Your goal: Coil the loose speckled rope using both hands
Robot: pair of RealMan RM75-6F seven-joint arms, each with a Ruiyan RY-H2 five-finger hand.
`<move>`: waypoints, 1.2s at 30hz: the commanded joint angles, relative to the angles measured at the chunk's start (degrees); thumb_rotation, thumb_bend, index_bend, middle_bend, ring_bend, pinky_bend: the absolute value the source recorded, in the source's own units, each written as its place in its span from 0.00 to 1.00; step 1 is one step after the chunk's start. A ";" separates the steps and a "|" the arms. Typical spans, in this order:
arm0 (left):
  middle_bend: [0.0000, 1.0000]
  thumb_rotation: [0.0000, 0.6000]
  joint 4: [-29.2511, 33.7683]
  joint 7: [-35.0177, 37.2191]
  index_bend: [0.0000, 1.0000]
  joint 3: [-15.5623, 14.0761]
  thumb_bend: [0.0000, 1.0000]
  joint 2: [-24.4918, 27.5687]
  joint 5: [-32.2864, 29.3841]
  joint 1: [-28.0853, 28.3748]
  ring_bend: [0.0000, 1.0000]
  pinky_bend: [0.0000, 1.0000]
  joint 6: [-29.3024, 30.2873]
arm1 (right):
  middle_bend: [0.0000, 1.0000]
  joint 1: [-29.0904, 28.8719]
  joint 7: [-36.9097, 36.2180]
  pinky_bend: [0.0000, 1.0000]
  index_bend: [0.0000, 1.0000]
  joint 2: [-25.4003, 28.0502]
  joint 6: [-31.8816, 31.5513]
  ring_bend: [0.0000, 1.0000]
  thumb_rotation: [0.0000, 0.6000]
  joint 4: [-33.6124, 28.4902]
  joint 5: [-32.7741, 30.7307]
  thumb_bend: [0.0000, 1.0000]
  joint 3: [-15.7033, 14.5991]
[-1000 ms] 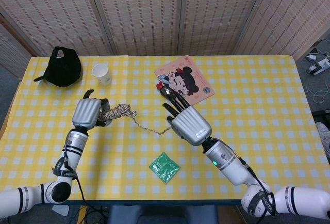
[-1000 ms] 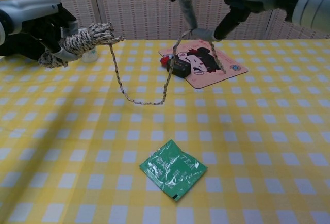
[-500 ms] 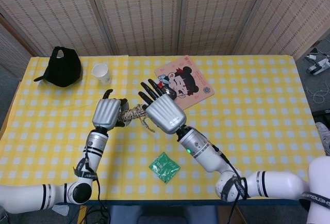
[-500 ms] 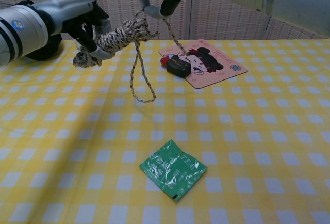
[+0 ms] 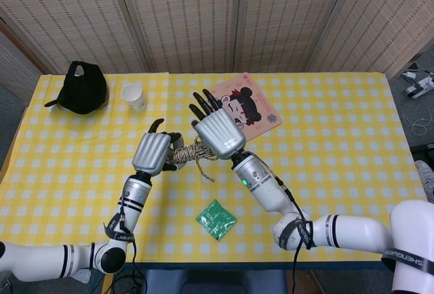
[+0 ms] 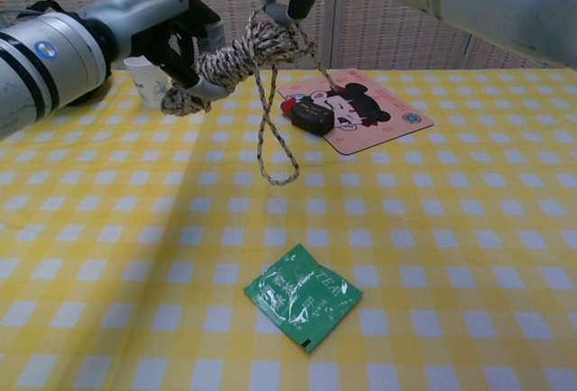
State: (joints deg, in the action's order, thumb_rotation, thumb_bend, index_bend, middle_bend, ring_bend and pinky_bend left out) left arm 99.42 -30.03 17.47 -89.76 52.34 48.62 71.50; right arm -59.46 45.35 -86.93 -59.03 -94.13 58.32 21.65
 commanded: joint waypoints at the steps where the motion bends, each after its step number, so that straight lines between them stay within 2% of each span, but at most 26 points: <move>1: 0.78 1.00 -0.09 4.41 0.74 -0.19 0.24 -0.11 4.18 -1.14 0.54 0.09 0.51 | 0.21 0.24 -1.10 0.00 0.63 0.31 -0.45 0.00 1.00 0.92 -0.41 0.51 -0.56; 8: 0.78 1.00 0.44 11.64 0.74 -0.61 0.24 0.57 10.90 -2.87 0.54 0.09 1.10 | 0.21 1.45 -5.21 0.00 0.63 1.42 -0.99 0.00 1.00 2.87 -1.41 0.51 -1.06; 15: 0.78 1.00 0.68 12.75 0.75 -1.79 0.24 -0.33 13.05 -3.27 0.54 0.09 0.21 | 0.21 1.59 -9.87 0.00 0.63 1.75 -0.53 0.00 1.00 4.66 -1.48 0.51 -0.61; 20: 0.78 1.00 1.33 16.10 0.75 -1.01 0.24 -1.03 14.45 -3.67 0.54 0.09 0.18 | 0.21 1.29 -10.32 0.00 0.63 1.13 0.23 0.00 1.00 6.66 -1.61 0.51 -1.88; 27: 0.78 1.00 3.85 20.48 0.75 0.02 0.24 0.61 16.54 -4.83 0.54 0.09 0.36 | 0.21 1.71 -11.97 0.00 0.63 0.03 1.04 0.00 1.00 10.23 -1.60 0.51 -3.69; 36: 0.78 1.00 6.77 27.27 0.75 2.69 0.24 3.17 15.88 -6.21 0.54 0.09 -0.33 | 0.21 2.85 -12.30 0.00 0.63 -1.27 2.04 0.00 1.00 13.78 0.34 0.52 -7.65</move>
State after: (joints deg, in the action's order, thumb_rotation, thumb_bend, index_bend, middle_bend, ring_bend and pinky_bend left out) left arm 105.66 -3.48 19.55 -87.08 68.61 42.71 71.30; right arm -56.85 32.97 -87.93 -57.14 -80.77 58.28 14.49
